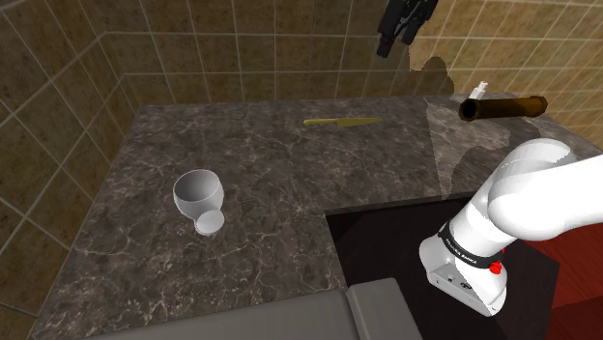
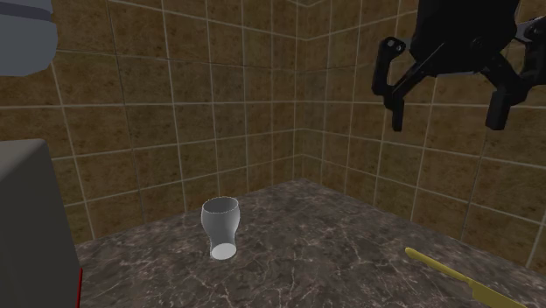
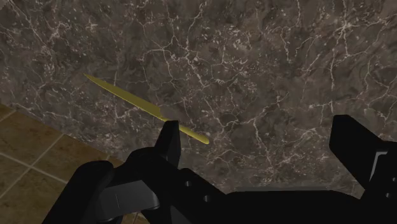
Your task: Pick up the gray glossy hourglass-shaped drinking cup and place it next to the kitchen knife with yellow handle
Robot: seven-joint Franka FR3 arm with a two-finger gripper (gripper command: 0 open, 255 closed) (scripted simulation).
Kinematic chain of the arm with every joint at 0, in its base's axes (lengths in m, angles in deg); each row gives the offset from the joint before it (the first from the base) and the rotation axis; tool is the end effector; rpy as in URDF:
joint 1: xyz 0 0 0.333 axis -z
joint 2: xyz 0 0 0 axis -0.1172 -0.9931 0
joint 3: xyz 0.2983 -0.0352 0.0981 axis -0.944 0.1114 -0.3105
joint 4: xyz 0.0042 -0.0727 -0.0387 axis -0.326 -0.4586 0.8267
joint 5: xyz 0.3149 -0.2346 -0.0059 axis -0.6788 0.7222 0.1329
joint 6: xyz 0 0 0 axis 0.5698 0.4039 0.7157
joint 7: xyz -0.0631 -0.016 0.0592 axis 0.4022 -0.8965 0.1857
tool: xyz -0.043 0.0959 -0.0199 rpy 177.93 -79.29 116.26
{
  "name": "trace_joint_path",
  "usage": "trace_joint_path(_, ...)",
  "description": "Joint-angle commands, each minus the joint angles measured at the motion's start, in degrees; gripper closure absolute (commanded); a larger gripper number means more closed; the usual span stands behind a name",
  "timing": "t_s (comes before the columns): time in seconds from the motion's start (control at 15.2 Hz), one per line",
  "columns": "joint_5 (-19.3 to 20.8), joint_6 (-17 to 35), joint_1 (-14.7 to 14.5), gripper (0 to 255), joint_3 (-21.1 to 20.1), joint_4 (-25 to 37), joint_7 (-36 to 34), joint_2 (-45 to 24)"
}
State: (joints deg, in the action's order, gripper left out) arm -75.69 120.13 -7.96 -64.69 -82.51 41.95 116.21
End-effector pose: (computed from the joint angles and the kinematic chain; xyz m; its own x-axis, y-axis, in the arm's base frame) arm 0.3155 0.0367 0.6363 0.9887 0.0065 0.1496 -0.0038 -0.9977 0.0680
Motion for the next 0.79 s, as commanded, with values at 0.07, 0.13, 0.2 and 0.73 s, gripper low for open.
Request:
trace_joint_path(0.07, -0.51, 0.77, -0.17, 0, -1.36, -0.47, -1.69, -0.47)
trace_joint_path(0.13, -1.01, 1.56, -0.33, 0, -2.72, -0.85, -3.37, -1.02)
trace_joint_path(0.2, -1.5, 2.36, -0.48, 0, -4.09, -1.16, -5.05, -1.66)
trace_joint_path(0.73, -4.0, 8.83, -0.95, 0, -15.2, -0.7, -18.73, -9.92)
